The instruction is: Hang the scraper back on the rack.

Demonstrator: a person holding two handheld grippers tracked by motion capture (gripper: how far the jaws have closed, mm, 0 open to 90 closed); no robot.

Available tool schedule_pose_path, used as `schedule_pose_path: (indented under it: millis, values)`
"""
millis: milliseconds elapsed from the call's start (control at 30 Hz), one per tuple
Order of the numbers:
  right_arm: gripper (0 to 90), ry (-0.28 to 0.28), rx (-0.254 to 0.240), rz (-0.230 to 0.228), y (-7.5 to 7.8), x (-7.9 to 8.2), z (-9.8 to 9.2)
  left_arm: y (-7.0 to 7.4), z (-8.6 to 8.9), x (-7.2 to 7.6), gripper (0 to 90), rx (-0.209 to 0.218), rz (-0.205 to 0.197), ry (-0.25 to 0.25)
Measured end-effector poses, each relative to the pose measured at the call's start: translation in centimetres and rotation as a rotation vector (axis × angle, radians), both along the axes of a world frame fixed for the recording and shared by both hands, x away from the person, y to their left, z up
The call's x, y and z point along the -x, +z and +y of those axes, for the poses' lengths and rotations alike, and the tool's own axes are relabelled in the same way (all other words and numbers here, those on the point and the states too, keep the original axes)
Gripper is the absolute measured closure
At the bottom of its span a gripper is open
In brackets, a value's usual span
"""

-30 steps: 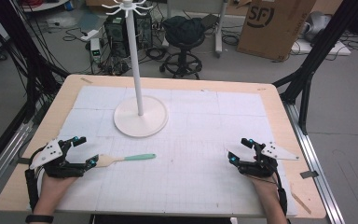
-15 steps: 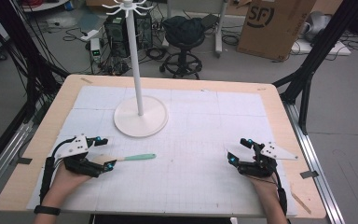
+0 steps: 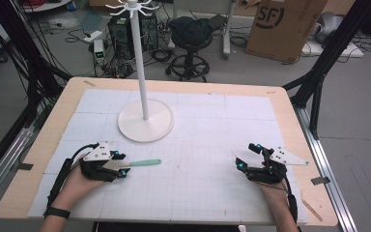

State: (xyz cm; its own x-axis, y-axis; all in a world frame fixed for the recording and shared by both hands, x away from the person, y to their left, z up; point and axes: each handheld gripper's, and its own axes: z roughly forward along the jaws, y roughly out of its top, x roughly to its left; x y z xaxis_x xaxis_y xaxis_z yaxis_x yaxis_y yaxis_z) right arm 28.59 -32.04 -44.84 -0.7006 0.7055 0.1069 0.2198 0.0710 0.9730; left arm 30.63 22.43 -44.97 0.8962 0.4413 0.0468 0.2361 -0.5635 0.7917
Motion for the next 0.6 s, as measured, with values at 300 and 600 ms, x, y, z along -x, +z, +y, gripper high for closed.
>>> schedule_pose_path:
  millis: [300, 600]
  values:
    - [17.0, 0.0, -0.003, 0.004, 0.01, 0.01, -0.02, 0.15, -0.02, -0.5, 69.8, -0.007, 0.039, -0.005]
    - [17.0, 0.003, -0.002, 0.004, 0.0, 0.0, -0.04, -0.09, 0.14, -0.29, 76.7, 0.004, 0.012, 0.008]
